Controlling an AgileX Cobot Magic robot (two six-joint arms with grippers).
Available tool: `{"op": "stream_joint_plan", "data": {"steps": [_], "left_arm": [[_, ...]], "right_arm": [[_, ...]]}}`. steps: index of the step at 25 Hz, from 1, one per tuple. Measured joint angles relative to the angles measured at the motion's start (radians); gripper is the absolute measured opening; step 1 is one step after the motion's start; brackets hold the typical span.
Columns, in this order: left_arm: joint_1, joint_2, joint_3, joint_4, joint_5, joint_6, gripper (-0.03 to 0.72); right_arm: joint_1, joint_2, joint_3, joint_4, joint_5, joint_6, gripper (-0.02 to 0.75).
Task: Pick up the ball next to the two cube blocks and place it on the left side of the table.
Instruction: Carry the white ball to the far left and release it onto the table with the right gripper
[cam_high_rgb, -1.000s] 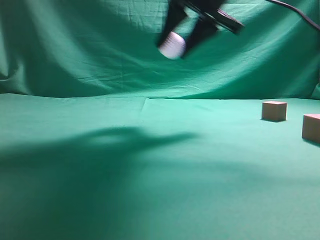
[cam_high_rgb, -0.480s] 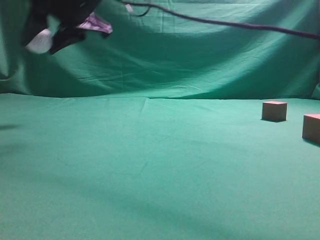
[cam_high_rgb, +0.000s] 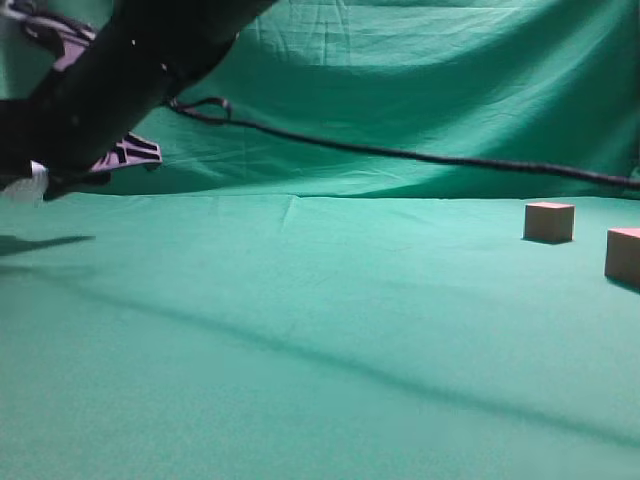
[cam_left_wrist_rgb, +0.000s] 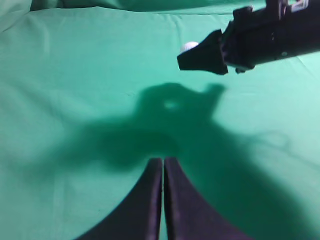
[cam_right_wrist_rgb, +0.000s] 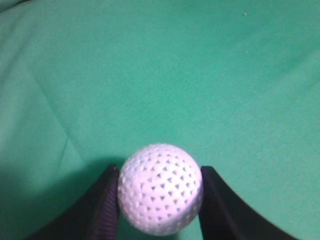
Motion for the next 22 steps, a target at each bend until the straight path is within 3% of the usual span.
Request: {"op": "stream_joint_plan", "data": {"steps": [5, 6, 10, 11, 16, 20, 22], "left_arm": [[0.0, 0.0, 0.0, 0.0, 0.0, 0.0, 0.0], [0.0, 0.0, 0.0, 0.0, 0.0, 0.0, 0.0], [0.0, 0.0, 0.0, 0.0, 0.0, 0.0, 0.0], [0.0, 0.0, 0.0, 0.0, 0.0, 0.0, 0.0], [0.0, 0.0, 0.0, 0.0, 0.0, 0.0, 0.0], [0.0, 0.0, 0.0, 0.0, 0.0, 0.0, 0.0], [0.0, 0.0, 0.0, 0.0, 0.0, 0.0, 0.0]], "right_arm": [[0.004, 0.016, 0.0, 0.037, -0.007, -0.041, 0.314], [0.004, 0.016, 0.0, 0.038, -0.008, -0.044, 0.399], [0.004, 0.018, 0.0, 0.038, -0.025, -0.077, 0.593], [0.002, 0.014, 0.0, 0.038, -0.025, -0.093, 0.612], [-0.04, -0.097, 0.0, 0.032, 0.077, -0.144, 0.601], [-0.107, -0.252, -0.002, 0.01, 0.338, -0.096, 0.332], [-0.145, -0.317, -0.004, -0.057, 0.485, 0.01, 0.178]]}}
